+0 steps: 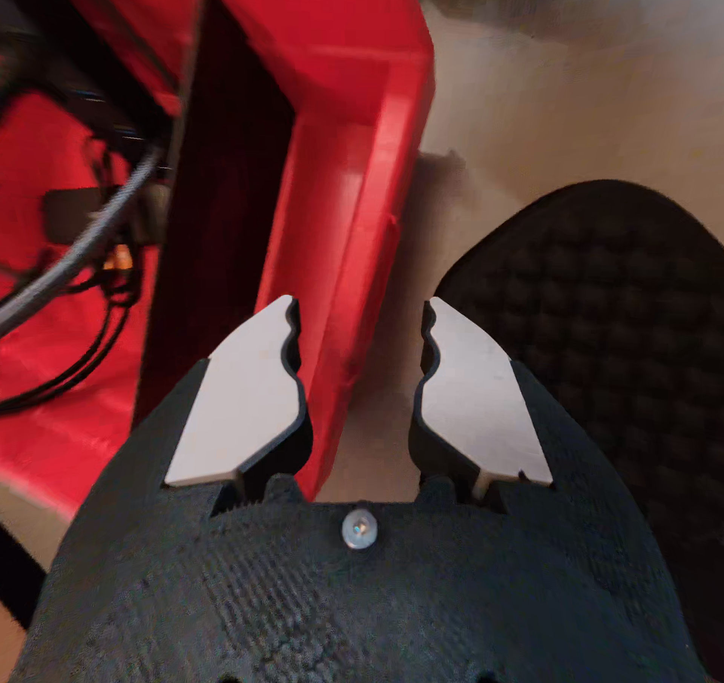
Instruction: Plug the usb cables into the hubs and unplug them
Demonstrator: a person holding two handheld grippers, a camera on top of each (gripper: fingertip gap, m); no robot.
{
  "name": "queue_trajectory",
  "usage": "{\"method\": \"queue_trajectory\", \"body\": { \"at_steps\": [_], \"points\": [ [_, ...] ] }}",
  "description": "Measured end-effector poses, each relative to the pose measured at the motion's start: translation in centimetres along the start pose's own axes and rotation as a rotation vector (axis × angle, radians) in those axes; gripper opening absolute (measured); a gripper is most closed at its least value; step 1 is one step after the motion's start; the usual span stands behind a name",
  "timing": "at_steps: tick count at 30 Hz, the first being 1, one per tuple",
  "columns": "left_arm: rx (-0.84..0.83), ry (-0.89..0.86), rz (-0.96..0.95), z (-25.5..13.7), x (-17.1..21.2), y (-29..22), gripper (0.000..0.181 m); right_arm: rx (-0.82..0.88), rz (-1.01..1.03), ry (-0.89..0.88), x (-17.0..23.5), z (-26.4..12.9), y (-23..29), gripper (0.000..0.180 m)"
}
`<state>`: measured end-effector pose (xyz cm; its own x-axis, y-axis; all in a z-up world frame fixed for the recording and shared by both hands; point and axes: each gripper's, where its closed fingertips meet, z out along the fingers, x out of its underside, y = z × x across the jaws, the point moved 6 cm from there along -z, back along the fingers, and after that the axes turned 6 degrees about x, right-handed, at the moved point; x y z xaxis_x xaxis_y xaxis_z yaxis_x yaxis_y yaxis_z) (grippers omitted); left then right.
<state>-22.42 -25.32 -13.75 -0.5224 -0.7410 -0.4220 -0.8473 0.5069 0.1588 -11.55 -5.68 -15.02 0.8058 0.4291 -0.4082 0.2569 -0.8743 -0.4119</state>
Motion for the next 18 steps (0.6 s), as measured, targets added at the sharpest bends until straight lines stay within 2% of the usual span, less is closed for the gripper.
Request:
{"method": "queue_trajectory", "body": {
  "at_steps": [1, 4, 6, 12, 18],
  "points": [
    [0.028, 0.046, 0.009, 1.1, -0.1, 0.2, 0.058, -0.021, -0.015, 0.054, 0.1, 0.6, 0.2, 0.071],
    [0.100, 0.140, 0.043, 3.3, -0.2, 0.7, 0.040, 0.018, -0.040, 0.104, 0.3, 0.9, 0.3, 0.053],
    [0.156, 0.137, 0.043, 3.7, -0.6, 0.8, 0.027, -0.036, 0.005, 0.093, 0.7, 0.7, 1.0, 0.033],
    [0.143, 0.130, 0.076, 3.8, -0.8, 1.2, 0.027, -0.015, 0.023, 0.065, 3.9, -1.3, 1.8, 0.032],
    [0.125, 0.110, 0.099, 3.8, -0.8, 1.2, 0.027, 0.023, 0.058, 0.072, 10.0, -4.7, 2.6, 0.033]
  ]
}}
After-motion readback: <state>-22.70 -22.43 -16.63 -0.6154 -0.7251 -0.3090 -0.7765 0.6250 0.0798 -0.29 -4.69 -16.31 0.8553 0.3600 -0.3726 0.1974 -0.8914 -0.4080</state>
